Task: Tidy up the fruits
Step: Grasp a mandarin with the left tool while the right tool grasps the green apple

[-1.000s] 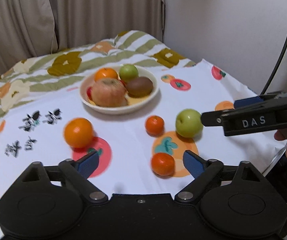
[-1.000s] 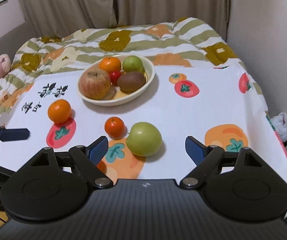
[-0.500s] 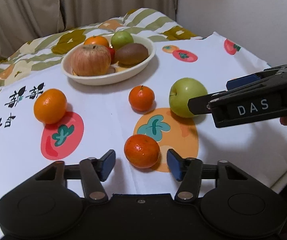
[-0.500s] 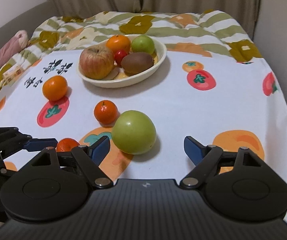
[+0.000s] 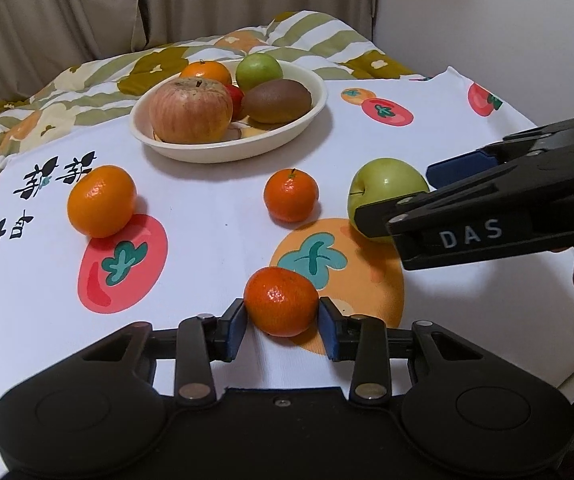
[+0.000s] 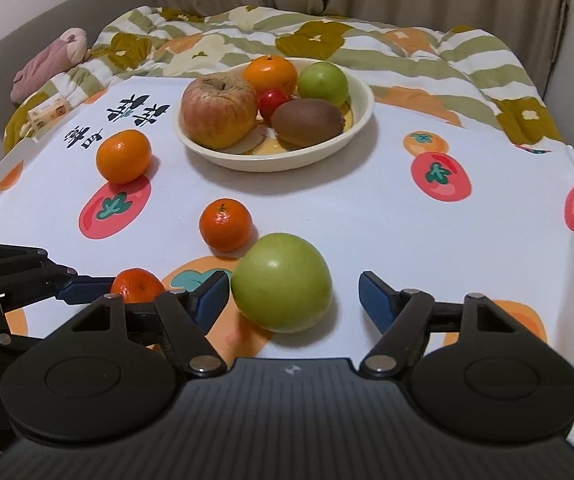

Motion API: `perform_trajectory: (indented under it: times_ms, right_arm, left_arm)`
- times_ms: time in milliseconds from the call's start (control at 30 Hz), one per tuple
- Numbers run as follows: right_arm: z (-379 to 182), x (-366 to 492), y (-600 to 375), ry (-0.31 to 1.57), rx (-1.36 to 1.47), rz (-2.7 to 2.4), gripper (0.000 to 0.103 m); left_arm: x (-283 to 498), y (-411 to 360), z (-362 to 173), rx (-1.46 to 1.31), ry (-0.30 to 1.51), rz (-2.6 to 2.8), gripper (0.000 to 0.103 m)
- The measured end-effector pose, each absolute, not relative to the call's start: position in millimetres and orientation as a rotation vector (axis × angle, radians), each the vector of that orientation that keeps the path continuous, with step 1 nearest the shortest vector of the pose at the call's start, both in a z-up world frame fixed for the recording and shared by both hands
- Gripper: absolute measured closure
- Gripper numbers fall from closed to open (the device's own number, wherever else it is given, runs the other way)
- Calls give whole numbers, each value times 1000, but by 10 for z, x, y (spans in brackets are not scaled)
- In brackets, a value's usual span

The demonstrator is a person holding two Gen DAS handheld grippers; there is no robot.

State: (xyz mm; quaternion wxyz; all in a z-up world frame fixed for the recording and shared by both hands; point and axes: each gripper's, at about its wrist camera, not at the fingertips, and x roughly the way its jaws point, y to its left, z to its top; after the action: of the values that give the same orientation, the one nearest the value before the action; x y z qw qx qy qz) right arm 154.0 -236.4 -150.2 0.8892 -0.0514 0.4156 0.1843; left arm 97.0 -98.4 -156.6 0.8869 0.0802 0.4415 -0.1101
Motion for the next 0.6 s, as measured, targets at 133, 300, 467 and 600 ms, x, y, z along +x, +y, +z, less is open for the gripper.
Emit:
perform_trajectory:
  times_ms: [133, 300, 467, 600]
  right_arm:
    - [-1538, 1574, -2295, 873, -115, 396, 18]
    - [-1564, 1602, -2242, 881, -119, 398, 23]
    - [-1570, 1620, -2228, 891, -129, 372, 30]
    - [-1555, 1622, -2197, 907, -123, 350, 31]
  left_arm:
    - [985, -957, -1561, 159, 923, -217, 61]
    - [988, -895, -1537, 155, 921, -198, 61]
    - [974, -804, -1502, 139, 914, -184, 61]
    - [956, -720, -1446, 123, 905, -177, 61]
